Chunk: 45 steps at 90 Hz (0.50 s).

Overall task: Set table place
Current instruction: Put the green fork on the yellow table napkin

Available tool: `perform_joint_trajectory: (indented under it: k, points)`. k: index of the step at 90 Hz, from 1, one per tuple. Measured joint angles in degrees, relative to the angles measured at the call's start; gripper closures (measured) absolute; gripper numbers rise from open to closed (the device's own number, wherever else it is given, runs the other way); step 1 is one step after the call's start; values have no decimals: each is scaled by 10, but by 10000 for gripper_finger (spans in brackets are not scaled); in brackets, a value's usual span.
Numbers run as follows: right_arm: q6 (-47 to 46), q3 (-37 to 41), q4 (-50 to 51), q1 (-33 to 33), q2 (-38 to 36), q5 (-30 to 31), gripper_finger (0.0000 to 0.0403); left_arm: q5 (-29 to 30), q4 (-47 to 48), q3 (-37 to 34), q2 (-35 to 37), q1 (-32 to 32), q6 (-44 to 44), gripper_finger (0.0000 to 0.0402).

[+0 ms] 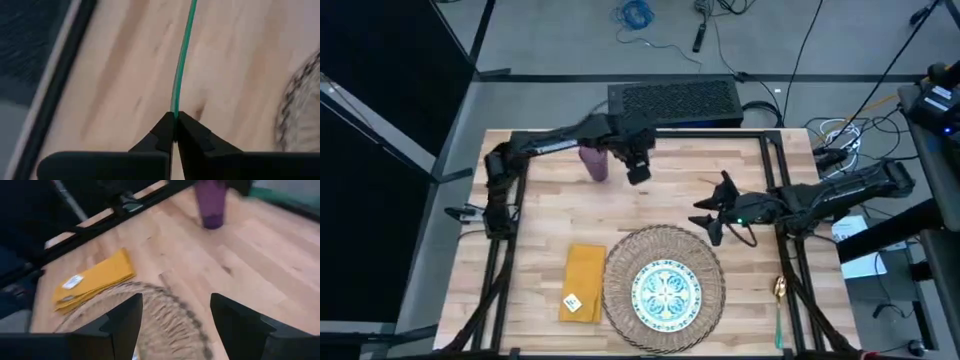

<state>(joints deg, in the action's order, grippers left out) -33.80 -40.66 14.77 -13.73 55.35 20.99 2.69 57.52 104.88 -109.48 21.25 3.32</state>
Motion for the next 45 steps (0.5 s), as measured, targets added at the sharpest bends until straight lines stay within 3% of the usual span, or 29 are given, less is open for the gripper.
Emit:
perform_joint_trajectory:
  k: [29,45]
  points:
    - [-11,0,43,-33,-11,51,198,-10,18,0,171,-8,-30,401]
    - [78,0,-51,-37,9,123,203,-20,-7,-31,261,-35,-47,401]
